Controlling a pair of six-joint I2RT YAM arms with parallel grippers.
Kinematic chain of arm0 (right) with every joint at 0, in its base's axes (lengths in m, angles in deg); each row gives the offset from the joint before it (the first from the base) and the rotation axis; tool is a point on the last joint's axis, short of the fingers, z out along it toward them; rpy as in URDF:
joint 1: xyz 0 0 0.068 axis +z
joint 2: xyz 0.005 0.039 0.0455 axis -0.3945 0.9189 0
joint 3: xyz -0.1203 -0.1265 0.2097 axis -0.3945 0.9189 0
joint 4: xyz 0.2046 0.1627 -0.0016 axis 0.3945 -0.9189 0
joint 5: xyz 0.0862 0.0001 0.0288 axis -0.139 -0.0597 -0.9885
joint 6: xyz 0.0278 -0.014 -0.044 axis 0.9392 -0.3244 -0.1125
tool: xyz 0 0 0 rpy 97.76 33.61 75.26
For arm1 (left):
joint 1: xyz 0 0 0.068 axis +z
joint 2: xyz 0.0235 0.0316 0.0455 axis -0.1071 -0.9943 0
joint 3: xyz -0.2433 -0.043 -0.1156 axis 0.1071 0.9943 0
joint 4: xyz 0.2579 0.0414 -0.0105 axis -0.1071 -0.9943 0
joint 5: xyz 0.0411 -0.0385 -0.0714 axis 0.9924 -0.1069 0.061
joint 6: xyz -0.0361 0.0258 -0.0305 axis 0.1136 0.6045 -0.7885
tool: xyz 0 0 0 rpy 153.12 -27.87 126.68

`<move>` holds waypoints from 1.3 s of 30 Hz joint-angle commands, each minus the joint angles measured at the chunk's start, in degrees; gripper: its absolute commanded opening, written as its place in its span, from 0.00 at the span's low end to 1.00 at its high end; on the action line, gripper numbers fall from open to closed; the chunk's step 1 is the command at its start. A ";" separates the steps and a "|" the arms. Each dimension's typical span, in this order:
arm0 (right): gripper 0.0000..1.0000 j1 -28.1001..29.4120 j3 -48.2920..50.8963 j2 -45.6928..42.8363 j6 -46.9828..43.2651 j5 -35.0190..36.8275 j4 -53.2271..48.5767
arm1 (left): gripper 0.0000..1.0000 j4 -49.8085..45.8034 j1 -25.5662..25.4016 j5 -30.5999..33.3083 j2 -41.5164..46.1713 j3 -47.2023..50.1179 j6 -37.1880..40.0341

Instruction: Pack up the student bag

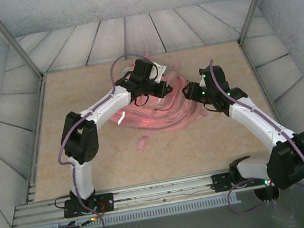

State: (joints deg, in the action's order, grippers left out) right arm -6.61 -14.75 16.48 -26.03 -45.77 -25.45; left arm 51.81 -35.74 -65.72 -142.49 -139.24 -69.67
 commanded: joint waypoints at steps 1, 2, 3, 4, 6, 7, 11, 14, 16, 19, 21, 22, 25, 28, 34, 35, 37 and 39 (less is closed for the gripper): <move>0.58 -0.23 -0.38 -0.29 -2.43 2.87 -2.91 | 0.10 1.21 -0.27 -3.16 -1.50 -1.66 3.02; 0.58 -0.19 -0.32 0.00 -2.40 2.77 -2.91 | 0.13 -0.58 -0.30 -3.42 -1.85 -2.29 4.23; 0.58 -0.19 -0.40 0.24 -2.56 2.52 -2.91 | 0.17 -2.30 -0.28 -3.15 -1.96 -3.01 5.31; 0.58 -0.12 -0.42 0.59 -2.80 2.28 -2.82 | 0.21 -3.83 -0.19 -2.54 -1.73 -3.25 6.25; 0.58 -0.19 -0.41 0.84 -3.11 1.56 -2.24 | 0.34 -5.16 0.20 -1.75 -0.73 -3.12 7.10; 0.58 -0.18 -0.48 0.99 -3.37 0.87 -1.88 | 0.44 -5.69 0.47 -1.69 0.10 -2.78 7.28; 0.58 -0.16 -0.26 1.56 -5.69 -6.49 1.16 | 0.53 -4.67 1.53 -1.39 3.55 0.24 6.00; 0.57 0.31 0.26 2.34 -7.26 -13.08 3.46 | 0.54 -4.34 3.18 -0.25 6.04 3.09 2.73; 0.55 1.40 0.21 2.93 -8.06 -14.09 3.12 | 0.52 -3.30 4.71 1.00 8.04 6.35 -0.39; 0.55 3.49 0.21 3.27 -8.56 -14.05 2.00 | 0.52 0.76 7.16 3.64 11.81 13.50 -4.85; 0.55 5.15 0.39 3.32 -8.00 -14.04 1.60 | 0.53 2.45 8.92 4.08 13.76 17.12 -6.12; 0.56 6.30 0.53 3.20 -7.40 -13.43 1.42 | 0.53 2.65 10.02 3.94 14.45 18.44 -6.64; 0.57 10.25 0.65 3.94 -3.98 -9.67 0.30 | 0.54 2.85 12.40 2.72 15.73 20.99 -7.28; 0.59 13.59 1.08 4.88 0.44 -6.04 0.48 | 0.53 4.08 13.06 1.37 16.90 23.20 -7.42; 0.59 15.97 1.72 7.02 4.21 -3.90 2.02 | 0.46 5.53 12.97 -2.91 17.79 26.38 -6.63; 0.59 16.39 1.35 7.61 4.33 -3.77 2.01 | 0.46 5.64 13.06 -2.28 17.92 26.95 -6.51; 0.61 17.77 0.64 9.08 5.63 -2.07 1.99 | 0.48 5.47 13.06 -1.21 18.07 27.58 -6.08; 0.62 19.69 0.87 10.23 7.95 -0.01 3.58 | 0.48 5.54 13.06 -1.07 17.98 27.68 -5.84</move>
State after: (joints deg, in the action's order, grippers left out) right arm 10.92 -13.35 25.31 -21.83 -49.25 -22.98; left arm 56.89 -22.63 -66.64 -125.68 -112.31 -76.16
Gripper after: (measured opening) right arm 0.618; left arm 0.481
